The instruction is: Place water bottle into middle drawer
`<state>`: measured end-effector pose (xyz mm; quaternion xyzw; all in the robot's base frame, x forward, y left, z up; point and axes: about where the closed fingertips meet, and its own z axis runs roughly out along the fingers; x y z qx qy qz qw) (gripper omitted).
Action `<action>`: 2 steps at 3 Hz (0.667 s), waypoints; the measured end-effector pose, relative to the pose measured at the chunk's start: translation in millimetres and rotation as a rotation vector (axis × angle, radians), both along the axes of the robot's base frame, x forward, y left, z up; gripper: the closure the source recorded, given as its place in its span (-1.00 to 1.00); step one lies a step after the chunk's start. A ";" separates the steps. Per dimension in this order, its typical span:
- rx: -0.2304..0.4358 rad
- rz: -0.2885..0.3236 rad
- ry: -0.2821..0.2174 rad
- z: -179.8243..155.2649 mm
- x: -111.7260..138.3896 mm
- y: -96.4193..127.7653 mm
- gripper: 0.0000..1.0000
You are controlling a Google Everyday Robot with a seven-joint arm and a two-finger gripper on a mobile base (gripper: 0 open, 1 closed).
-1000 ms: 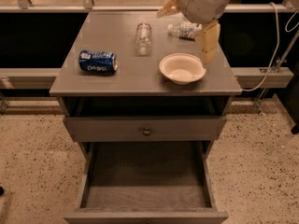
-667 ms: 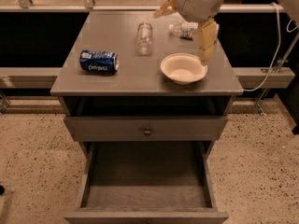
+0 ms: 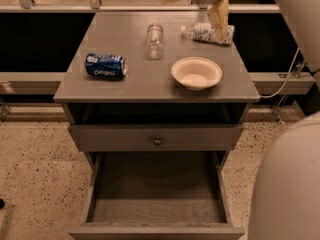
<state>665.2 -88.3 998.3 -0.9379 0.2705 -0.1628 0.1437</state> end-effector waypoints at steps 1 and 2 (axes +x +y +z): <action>-0.008 0.084 -0.077 21.4 11.6 -1.3 -1.00; -0.019 0.105 -0.080 16.3 18.0 5.4 -1.00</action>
Offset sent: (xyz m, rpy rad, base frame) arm 0.0208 0.0078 0.0188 -0.0431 -0.0673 0.1353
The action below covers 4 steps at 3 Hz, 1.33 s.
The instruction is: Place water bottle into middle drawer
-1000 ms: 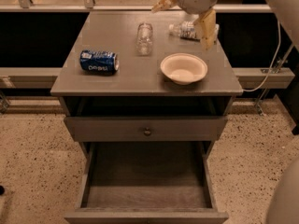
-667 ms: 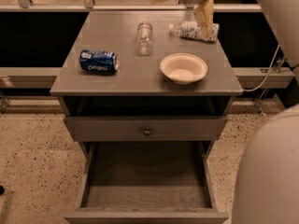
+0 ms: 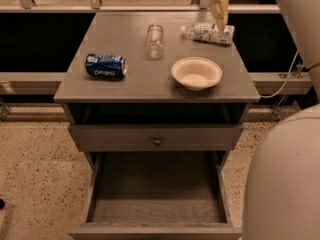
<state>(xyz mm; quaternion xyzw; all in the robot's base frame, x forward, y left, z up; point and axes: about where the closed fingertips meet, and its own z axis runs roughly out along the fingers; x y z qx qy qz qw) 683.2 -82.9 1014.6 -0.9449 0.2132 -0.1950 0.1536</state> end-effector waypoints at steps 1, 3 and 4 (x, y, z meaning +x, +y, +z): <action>-0.040 0.068 -0.057 -15.4 17.4 5.2 -1.00; -0.057 0.222 -0.233 -51.0 68.3 36.1 -1.00; -0.071 0.238 -0.262 -62.7 94.2 53.3 -1.00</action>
Offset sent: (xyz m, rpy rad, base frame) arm 0.0809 0.0375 -0.0556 -0.0486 -0.3751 0.2667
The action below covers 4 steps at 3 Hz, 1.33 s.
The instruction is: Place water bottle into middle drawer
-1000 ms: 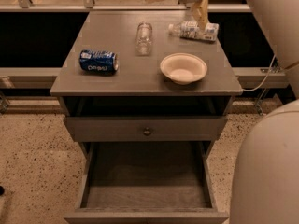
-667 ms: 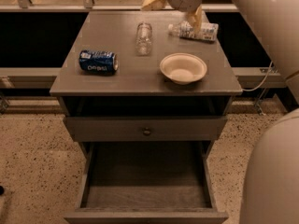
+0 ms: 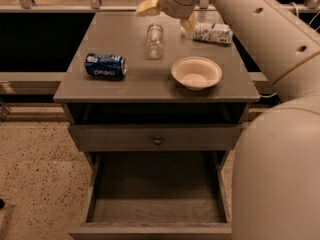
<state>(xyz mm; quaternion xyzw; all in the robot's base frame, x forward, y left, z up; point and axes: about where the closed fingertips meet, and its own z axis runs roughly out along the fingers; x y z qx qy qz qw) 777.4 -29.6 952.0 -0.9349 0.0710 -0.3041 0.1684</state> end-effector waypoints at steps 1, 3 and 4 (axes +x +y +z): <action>-0.021 -0.017 0.030 -18.9 25.2 17.6 -1.00; -0.078 -0.054 0.100 -67.8 53.7 37.8 -1.00; -0.092 -0.078 0.128 -88.2 62.3 33.8 -1.00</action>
Offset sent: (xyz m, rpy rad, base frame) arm 0.0682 0.0486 -0.0614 -0.0931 0.1005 -0.0545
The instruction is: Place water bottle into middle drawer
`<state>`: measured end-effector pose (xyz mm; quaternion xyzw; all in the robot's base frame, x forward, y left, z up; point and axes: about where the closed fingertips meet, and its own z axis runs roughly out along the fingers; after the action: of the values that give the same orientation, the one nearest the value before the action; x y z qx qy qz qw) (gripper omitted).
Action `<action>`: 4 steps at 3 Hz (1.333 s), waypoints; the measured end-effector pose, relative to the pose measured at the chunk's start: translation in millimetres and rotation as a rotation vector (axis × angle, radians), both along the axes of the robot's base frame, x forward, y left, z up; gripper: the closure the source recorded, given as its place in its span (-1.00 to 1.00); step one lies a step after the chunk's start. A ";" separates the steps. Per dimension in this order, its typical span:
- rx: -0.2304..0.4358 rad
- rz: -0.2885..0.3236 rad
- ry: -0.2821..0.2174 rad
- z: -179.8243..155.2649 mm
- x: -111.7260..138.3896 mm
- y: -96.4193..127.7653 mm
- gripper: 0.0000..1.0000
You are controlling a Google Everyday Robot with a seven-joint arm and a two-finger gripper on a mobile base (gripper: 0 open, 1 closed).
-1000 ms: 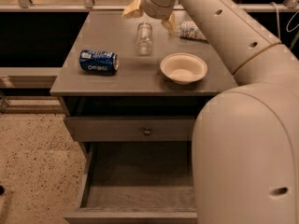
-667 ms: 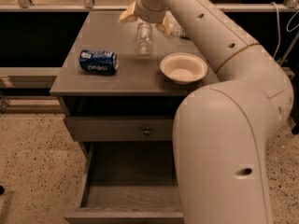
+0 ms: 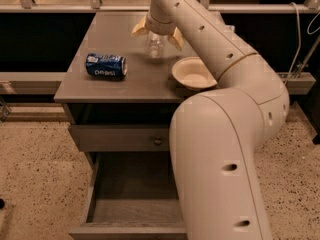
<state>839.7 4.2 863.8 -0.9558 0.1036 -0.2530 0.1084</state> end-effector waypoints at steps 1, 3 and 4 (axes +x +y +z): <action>-0.008 -0.006 0.019 -14.5 6.0 -4.2 -0.62; 0.098 0.075 0.019 -13.6 3.2 6.9 0.29; 0.278 0.173 -0.022 24.2 -12.2 20.6 0.78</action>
Offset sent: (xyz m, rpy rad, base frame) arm 0.0073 -0.0011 -0.0184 0.0500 0.0287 0.0633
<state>827.5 24.8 888.0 -0.9340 0.0539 -0.2365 0.2623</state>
